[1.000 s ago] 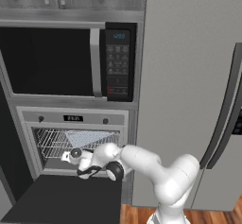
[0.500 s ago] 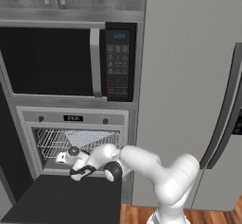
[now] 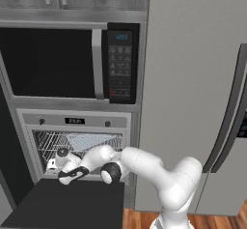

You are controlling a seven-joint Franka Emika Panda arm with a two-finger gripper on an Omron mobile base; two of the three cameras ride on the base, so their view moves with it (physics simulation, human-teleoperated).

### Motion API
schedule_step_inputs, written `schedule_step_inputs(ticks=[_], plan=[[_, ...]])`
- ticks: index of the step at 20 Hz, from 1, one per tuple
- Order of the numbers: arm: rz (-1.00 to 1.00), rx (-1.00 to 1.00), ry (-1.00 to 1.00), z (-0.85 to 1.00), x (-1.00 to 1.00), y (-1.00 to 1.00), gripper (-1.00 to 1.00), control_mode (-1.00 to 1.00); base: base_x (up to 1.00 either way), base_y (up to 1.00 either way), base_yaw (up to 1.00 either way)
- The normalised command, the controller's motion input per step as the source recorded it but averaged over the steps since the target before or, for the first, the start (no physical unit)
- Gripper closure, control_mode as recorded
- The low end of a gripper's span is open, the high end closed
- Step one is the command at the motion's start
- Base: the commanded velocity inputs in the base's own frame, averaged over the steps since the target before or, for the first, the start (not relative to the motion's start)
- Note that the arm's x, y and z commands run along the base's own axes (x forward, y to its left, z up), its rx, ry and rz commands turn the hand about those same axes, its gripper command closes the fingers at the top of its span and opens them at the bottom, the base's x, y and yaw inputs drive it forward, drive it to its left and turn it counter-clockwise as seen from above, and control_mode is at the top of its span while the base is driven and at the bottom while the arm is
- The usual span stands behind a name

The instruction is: Take the baked cake out of the oven and place it on the plate for cooling. Then close the oven door.

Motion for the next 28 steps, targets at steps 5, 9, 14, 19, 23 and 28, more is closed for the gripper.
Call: schedule_step_inputs(ticks=[5, 9, 14, 19, 23, 28], plan=[[0.09, -0.10, 0.21, 0.35, -0.50, 0.30, -1.00, -1.00, 0.00, 0.00, 0.00], [0.10, 0.00, 0.09, 0.27, -0.73, 0.13, -1.00, -1.00, 0.00, 0.00, 0.00], [0.03, 0.02, 0.13, 0.30, -0.77, 0.10, -1.00, -1.00, 0.00, 0.00, 0.00], [0.00, 0.11, 0.18, 0.25, -0.84, 0.04, -1.00, -1.00, 0.00, 0.00, 0.00], [0.00, 0.14, 0.04, 0.18, -0.92, -0.05, -1.00, -1.00, 0.00, 0.00, 0.00], [0.00, 0.12, 0.00, 0.16, -0.94, -0.09, -1.00, -1.00, 0.00, 0.00, 0.00]])
